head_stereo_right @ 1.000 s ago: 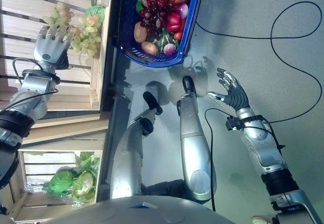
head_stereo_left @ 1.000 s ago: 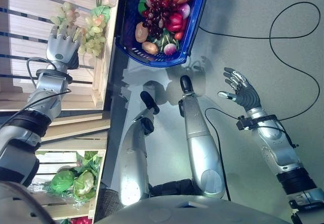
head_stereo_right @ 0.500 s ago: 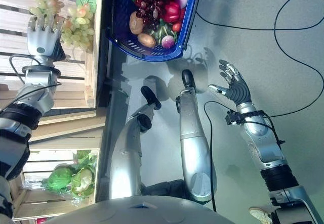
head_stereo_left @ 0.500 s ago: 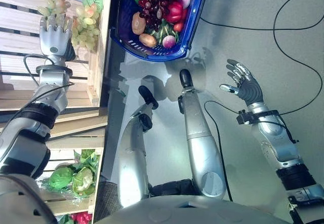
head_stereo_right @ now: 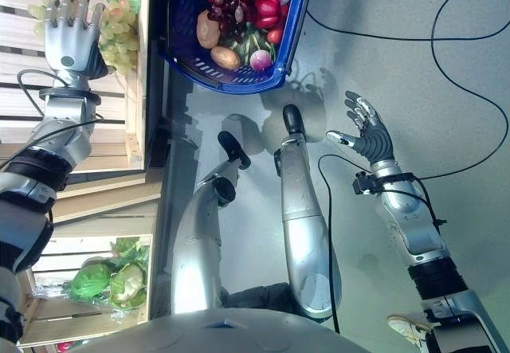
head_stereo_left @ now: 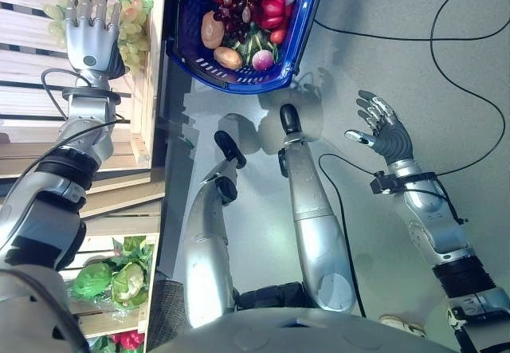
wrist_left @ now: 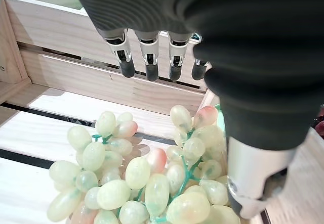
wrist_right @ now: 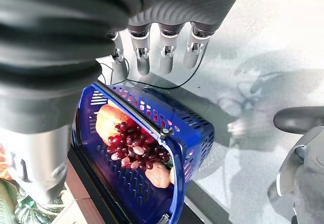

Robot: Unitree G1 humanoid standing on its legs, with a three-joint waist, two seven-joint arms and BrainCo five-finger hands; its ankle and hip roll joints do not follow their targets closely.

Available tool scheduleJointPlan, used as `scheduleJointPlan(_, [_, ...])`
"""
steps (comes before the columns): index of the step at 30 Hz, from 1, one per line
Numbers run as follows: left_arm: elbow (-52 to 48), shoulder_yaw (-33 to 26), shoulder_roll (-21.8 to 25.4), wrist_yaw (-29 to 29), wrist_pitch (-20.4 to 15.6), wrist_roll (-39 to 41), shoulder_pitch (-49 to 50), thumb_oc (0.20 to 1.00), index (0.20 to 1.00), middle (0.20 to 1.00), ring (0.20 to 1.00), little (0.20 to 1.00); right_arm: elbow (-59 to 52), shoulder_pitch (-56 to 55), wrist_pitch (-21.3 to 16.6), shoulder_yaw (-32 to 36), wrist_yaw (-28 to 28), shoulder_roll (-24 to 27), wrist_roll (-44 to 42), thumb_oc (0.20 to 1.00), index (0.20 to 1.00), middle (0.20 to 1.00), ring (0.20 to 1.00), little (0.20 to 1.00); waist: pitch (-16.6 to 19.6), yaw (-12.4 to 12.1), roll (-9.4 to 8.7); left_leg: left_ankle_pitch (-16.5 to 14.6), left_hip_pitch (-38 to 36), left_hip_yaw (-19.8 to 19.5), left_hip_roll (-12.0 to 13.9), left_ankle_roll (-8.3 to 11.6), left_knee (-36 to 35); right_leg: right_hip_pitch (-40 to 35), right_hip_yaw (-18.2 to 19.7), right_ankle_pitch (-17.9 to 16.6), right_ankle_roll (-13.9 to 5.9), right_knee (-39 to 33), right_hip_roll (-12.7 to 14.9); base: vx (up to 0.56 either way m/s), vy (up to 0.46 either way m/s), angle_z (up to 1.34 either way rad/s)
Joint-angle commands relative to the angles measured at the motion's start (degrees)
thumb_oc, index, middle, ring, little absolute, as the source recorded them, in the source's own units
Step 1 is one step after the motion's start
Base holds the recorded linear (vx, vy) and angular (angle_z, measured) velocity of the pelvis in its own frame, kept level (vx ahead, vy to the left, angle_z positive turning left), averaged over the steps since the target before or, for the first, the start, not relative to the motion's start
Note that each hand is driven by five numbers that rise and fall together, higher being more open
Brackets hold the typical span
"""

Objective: Pick up fruits and vegetables into the basket

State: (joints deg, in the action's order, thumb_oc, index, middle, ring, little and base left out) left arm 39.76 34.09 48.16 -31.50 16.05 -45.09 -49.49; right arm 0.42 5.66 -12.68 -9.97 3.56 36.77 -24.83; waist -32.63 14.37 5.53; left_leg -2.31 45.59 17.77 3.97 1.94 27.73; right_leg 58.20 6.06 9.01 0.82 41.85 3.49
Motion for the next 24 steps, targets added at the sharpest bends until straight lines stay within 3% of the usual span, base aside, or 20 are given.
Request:
scheduleJointPlan(1, [2.8,-1.1,0.7,1.4,1.9,0.4,1.6,1.0,1.0,1.0,1.0,1.0,-1.7,0.0,-3.1,-1.1,0.3,-0.6,-1.4,1.0,1.0,1.0,1.0,1.0,2.8,2.8,2.22,-3.7,1.9,0.2,-3.1,-2.14,3.2,0.7,-2.8,-2.5,-2.9,-2.6,-2.8,0.0,0.0,0.0])
scheduleJointPlan(6, [4.2,-1.3,-0.1,3.4,2.6,1.2,1.9,1.0,1.0,1.0,1.0,1.0,-1.8,0.4,-2.8,-1.0,0.5,-1.1,-2.2,1.0,1.0,1.0,1.0,1.0,2.8,2.6,1.98,-3.6,2.2,0.1,-3.2,-2.12,2.9,0.9,-3.0,-2.7,-2.99,-2.9,-2.8,0.0,0.0,0.0])
scheduleJointPlan(24, [7.7,-2.0,-0.5,-0.7,6.3,3.2,-1.6,1.0,1.0,1.0,1.0,1.0,-1.9,2.3,-3.1,-1.7,2.6,-1.0,-3.2,1.0,1.0,1.0,1.0,1.0,2.8,2.5,1.26,-3.5,5.7,-0.2,-2.5,-2.04,4.2,3.9,-3.1,-2.7,-2.64,-2.0,-3.0,0.0,0.0,0.0])
